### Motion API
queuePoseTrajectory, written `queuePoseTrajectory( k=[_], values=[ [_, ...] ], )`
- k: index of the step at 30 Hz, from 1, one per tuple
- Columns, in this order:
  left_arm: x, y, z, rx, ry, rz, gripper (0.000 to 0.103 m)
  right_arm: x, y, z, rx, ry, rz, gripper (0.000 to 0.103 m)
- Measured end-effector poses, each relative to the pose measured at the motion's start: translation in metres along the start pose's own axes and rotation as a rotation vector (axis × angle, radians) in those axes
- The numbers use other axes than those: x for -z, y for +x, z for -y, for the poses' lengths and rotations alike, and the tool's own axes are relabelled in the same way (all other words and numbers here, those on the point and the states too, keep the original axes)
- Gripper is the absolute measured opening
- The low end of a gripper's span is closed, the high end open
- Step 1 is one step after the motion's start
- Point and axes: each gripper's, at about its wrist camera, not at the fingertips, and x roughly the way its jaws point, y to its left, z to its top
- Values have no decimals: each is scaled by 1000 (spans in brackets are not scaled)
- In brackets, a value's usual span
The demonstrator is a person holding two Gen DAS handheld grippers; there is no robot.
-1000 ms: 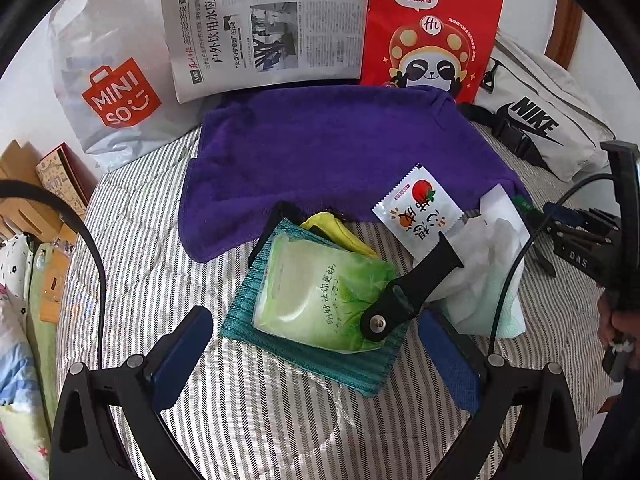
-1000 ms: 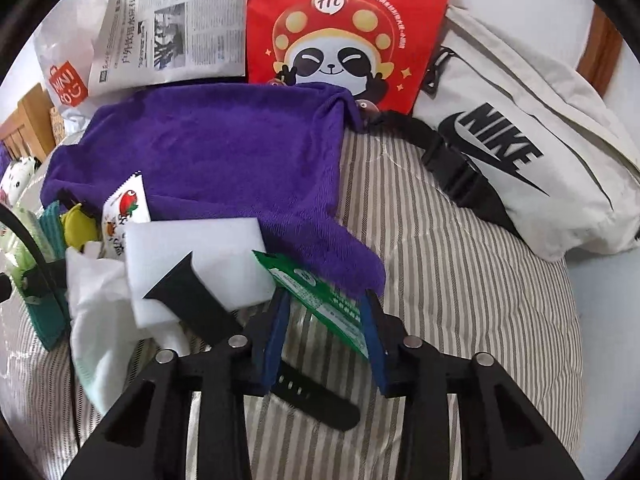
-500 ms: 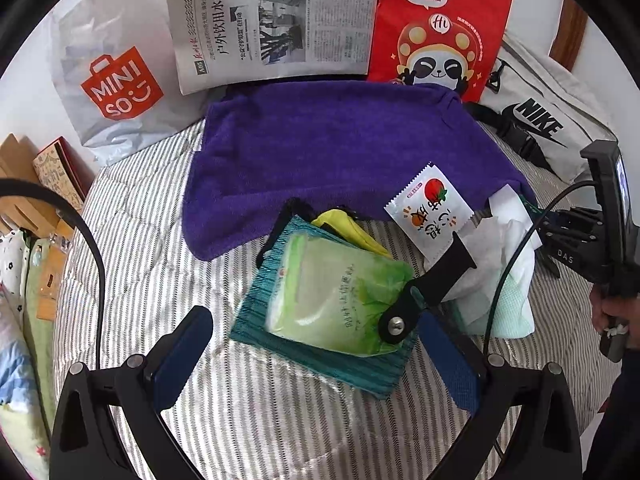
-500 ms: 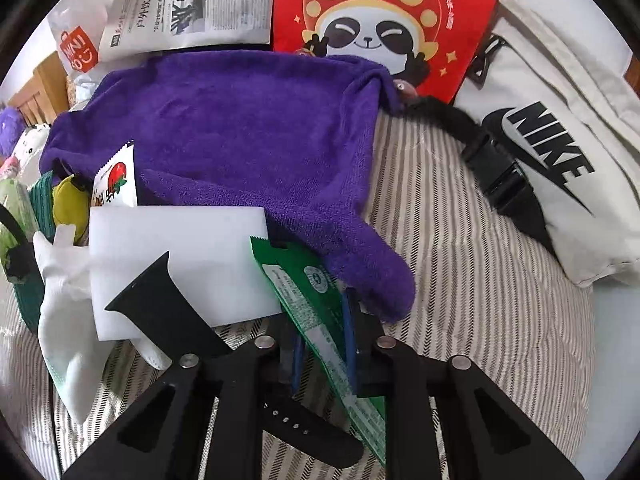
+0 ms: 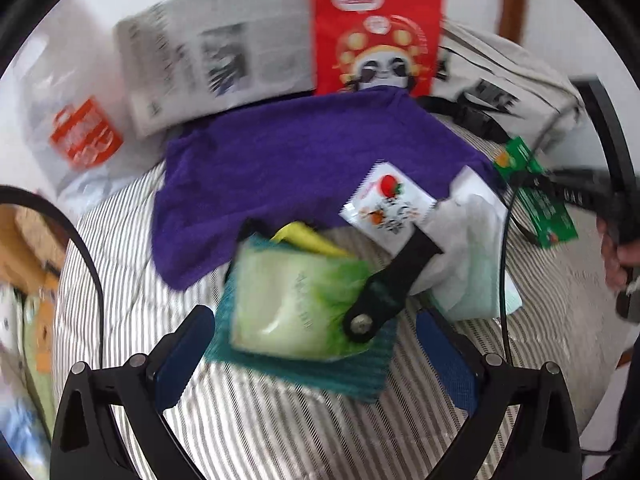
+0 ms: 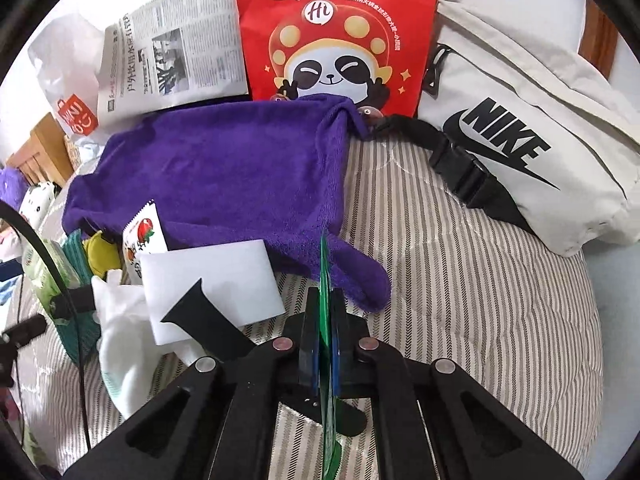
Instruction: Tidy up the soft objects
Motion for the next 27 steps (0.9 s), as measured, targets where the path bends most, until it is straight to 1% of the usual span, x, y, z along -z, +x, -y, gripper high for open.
queuePoseTrajectory(
  k=[2, 5, 9, 11, 13, 14, 15, 18, 20, 22, 23, 25, 27],
  values=[
    [-2, 5, 11, -18, 56, 4, 101, 0, -4, 1, -3, 12, 11, 4],
    [-5, 17, 26, -68, 141, 1, 101, -1, -11, 8, 0, 41, 28, 4],
    [-10, 27, 39, -102, 208, 8, 91, 2, -20, 18, -7, 81, 46, 4],
    [-12, 30, 45, -103, 240, 15, 83, 5, -21, 21, -16, 95, 42, 4],
    [-12, 35, 53, -110, 273, 29, 71, 8, -19, 23, -14, 117, 43, 4],
    [-12, 38, 55, -127, 285, 33, 69, 9, -18, 25, -21, 129, 38, 4],
    [-13, 38, 55, -125, 289, 39, 69, 11, -16, 26, -28, 141, 34, 4],
    [-13, 33, 50, -70, 264, 53, 63, 16, -12, 27, -32, 151, 23, 4],
    [-11, 24, 44, -23, 245, 63, 56, 19, -13, 24, -35, 149, 25, 4],
    [-10, 18, 38, 15, 223, 65, 42, 20, -15, 22, -44, 148, 29, 4],
    [-10, 15, 35, 42, 207, 65, 38, 20, -17, 20, -49, 147, 32, 4],
    [-10, 10, 28, 107, 178, 64, 21, 20, -20, 17, -66, 147, 39, 4],
    [-9, 11, 23, 136, 154, 44, 13, 20, -22, 13, -71, 138, 41, 4]
  ],
)
